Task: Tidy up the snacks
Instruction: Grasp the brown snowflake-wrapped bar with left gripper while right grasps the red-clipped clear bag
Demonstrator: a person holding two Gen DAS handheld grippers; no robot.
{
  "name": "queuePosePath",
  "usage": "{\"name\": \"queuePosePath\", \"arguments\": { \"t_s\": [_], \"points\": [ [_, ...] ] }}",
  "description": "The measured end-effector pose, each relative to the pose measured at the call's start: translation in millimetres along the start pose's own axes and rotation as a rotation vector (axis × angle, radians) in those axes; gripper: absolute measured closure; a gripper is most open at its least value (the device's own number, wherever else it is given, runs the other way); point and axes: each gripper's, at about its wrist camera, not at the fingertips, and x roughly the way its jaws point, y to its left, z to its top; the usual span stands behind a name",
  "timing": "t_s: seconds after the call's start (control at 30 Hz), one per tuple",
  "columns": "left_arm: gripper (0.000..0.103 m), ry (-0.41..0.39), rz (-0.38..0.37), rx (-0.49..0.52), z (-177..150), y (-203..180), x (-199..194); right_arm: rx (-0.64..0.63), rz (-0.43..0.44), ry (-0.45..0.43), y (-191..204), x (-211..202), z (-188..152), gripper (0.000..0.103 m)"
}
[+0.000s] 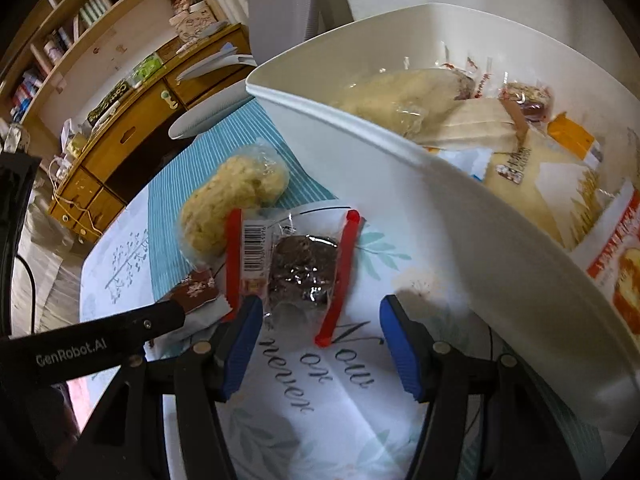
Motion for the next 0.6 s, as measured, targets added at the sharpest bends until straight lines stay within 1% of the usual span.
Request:
{"name": "queuePosePath", "arguments": {
  "t_s": [0.17, 0.27, 0.33, 0.43, 0.5, 0.6],
  "points": [
    [0.022, 0.011, 0.021, -0.01, 5.5, -2.1, 8.4, -0.052, -0.003, -0.031, 4.4, 3.7, 2.7, 0.041],
    [0.03, 0.012, 0.017, -0.019, 8.4, -3.3, 11.0, -0.089, -0.004, -0.045, 5.4, 7.2, 5.6, 0.041],
    [0.038, 0.012, 0.009, -0.017, 10.0, -4.4, 12.4, -0.107, -0.009, -0.05, 7.5, 8.6, 5.9, 0.041],
    [0.045, 0.012, 0.005, -0.02, 11.0, -14.9, 13.0, -0.118, -0.012, -0.055, 8.4, 9.0, 5.7, 0.041],
    [0.046, 0.009, 0.003, -0.029, 10.2, -17.3, 12.9, -0.132, -0.017, -0.057, 9.8, 9.1, 4.8, 0.041],
    [0.051, 0.004, 0.012, -0.017, 4.0, -28.9, 8.7, -0.194, -0.047, -0.059, 18.8, 11.8, 2.5, 0.041]
  ]
}}
